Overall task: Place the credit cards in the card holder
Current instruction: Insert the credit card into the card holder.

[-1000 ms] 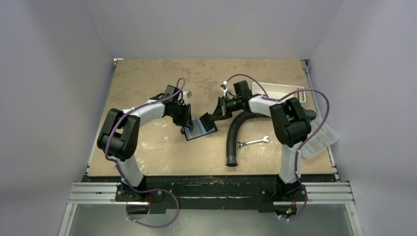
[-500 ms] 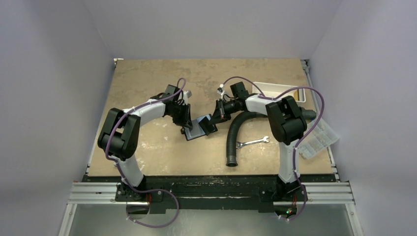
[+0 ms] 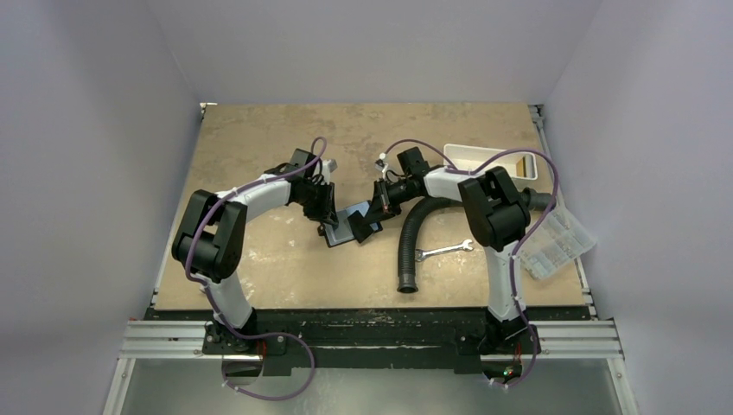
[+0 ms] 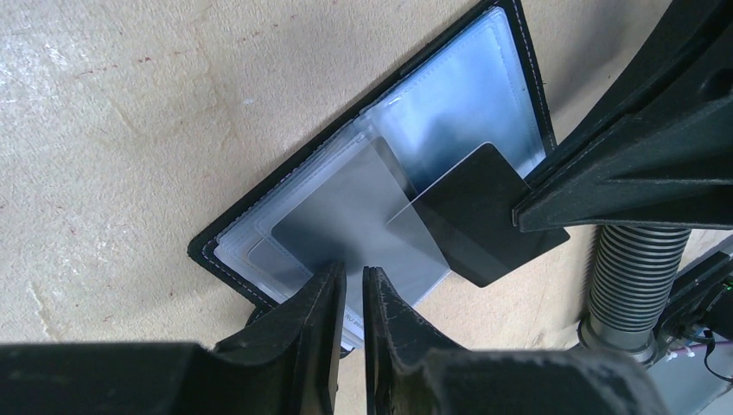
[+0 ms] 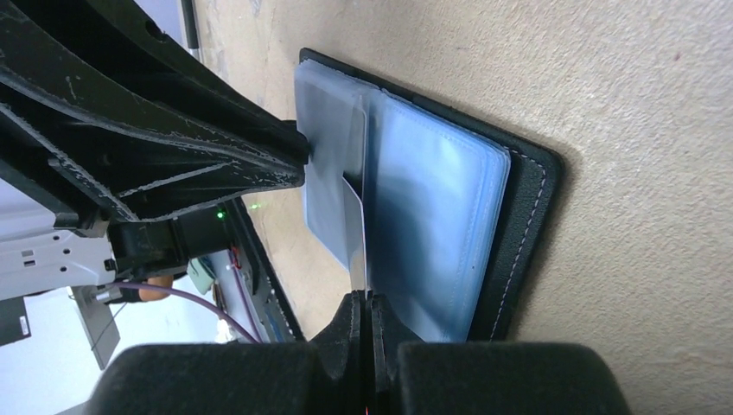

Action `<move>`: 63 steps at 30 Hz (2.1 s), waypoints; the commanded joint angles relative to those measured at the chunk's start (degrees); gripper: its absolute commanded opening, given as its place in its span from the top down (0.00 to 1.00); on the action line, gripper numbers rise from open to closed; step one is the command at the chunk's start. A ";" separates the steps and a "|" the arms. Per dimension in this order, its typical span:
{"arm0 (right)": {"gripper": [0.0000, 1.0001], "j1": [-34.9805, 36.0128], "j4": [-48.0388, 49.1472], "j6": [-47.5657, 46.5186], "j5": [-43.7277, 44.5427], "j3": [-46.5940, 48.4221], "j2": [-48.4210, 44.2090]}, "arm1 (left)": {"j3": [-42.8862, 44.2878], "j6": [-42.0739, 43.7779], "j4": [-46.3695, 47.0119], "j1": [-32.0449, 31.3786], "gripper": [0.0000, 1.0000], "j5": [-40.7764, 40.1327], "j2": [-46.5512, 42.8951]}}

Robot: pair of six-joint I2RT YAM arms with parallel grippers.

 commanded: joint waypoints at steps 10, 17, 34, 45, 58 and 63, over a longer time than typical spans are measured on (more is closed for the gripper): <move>1.00 0.39 4.71 2.56 -0.72 1.76 0.67 | 0.31 2.30 -2.00 0.23 0.82 -4.41 0.86; 1.00 0.43 7.20 5.31 -0.88 4.08 2.26 | 0.21 2.30 -1.92 0.14 0.83 -3.89 0.86; 1.00 0.98 11.34 7.41 -1.30 3.76 3.97 | 0.12 2.17 -1.77 0.14 0.84 -3.62 0.60; 1.00 2.08 31.00 20.49 0.02 -7.68 0.91 | -0.11 1.11 -0.62 0.30 0.83 -2.67 -1.10; 0.75 2.66 20.97 12.96 5.72 -6.70 -2.61 | -1.21 -0.66 -1.48 2.67 0.66 -5.26 -8.87; 0.65 3.02 14.14 7.99 9.13 -4.86 -4.12 | -3.00 -0.24 -0.81 2.69 0.73 -5.39 -6.38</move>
